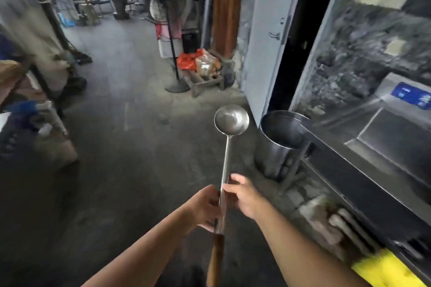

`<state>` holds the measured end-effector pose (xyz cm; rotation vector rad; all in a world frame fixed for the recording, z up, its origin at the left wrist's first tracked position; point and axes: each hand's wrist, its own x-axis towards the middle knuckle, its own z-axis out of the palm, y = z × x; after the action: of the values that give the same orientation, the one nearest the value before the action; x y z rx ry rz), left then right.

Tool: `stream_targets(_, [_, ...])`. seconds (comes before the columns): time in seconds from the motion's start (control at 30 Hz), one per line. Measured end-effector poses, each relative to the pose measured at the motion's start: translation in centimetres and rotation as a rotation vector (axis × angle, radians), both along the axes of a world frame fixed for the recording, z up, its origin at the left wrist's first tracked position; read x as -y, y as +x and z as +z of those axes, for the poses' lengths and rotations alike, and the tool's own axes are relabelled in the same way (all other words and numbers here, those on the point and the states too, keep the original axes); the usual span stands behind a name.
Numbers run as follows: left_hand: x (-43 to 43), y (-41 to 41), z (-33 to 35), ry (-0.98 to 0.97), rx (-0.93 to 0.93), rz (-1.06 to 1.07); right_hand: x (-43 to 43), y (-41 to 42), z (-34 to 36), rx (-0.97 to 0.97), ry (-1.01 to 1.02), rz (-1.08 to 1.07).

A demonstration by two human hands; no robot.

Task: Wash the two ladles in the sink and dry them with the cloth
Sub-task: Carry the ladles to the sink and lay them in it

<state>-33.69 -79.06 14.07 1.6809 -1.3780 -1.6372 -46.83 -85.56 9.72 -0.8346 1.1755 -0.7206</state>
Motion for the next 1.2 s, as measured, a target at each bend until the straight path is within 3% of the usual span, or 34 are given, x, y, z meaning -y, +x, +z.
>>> stream_targets(0.07, [4.8,-3.3,-0.9,-0.006,0.026,-0.143,3.0,-3.7,-0.7,-0.002,0.002,-0.121])
stream_targets(0.4, [27.2,-15.4,-3.7,0.108,-0.046,-0.452,18.3,-17.1,-1.4,-0.043,0.051,-0.511])
stream_targets(0.77, [40.2,-30.4,-3.4,0.173,-0.163,-0.664,27.1,-30.4,-1.7,-0.094,0.031,-0.850])
stream_targets(1.0, [48.6,-43.4,-5.4,0.162,-0.104,-0.733,34.7,-43.4,-4.9,-0.042,0.100,-0.873])
stream_targets(1.2, [54.4,-53.8,-7.1,0.298,0.022,-0.721,40.6,-53.0,-8.7,0.061,0.241,-0.863])
